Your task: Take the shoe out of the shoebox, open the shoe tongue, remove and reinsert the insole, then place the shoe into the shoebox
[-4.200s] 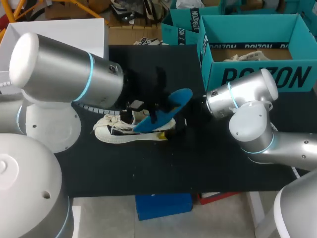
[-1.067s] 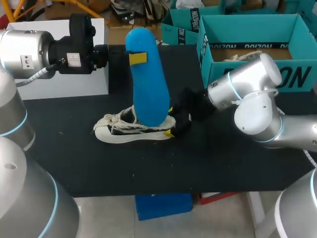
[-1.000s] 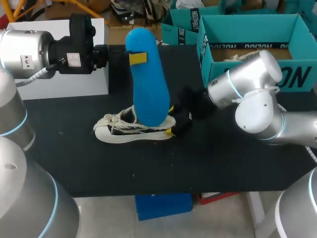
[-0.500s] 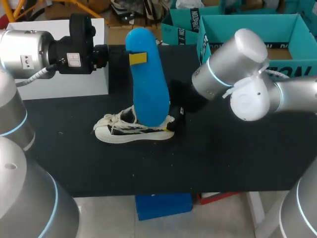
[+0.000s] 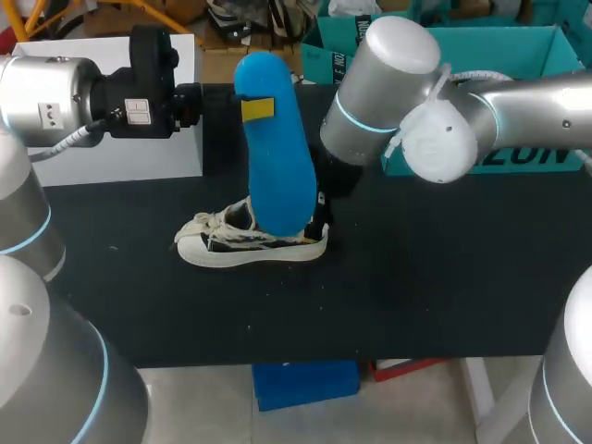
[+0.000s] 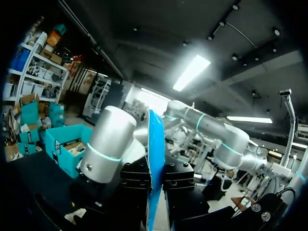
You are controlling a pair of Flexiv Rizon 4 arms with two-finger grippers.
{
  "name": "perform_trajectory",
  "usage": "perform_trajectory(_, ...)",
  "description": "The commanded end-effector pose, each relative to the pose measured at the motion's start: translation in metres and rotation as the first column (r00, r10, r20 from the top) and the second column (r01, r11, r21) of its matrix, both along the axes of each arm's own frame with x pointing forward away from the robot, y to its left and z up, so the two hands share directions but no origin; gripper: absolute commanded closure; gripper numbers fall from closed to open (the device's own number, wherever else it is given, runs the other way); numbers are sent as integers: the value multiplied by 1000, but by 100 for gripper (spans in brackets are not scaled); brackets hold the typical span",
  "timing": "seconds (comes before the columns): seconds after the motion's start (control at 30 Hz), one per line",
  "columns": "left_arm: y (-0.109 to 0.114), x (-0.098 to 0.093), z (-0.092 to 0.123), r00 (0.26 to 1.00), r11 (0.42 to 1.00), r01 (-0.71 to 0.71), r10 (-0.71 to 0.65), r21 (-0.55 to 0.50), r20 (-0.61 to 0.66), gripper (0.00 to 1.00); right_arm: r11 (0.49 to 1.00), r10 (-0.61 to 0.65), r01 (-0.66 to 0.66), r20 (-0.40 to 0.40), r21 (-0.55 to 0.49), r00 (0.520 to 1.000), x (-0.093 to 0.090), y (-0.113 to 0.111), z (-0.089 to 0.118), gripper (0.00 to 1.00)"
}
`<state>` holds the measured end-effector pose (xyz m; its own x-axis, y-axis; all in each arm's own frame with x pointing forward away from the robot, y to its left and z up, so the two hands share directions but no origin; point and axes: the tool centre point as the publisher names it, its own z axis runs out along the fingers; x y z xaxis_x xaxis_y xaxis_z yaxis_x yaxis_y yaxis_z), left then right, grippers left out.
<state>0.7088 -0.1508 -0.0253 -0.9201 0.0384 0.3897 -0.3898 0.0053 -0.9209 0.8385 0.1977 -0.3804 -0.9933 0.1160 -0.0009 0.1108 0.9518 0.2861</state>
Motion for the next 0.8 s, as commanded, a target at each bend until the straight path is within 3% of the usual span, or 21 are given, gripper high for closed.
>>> perform_trajectory(0.03,-1,-1,-1,1000,1000,-4,4,1,0,100,978,-1,-3,-20,-208,1000,1,5,2,0)
perform_trajectory(0.8,-1,-1,-1,1000,1000,-4,4,1,0,100,957,26,-30,-17,-289,1000,-3,11,1,0)
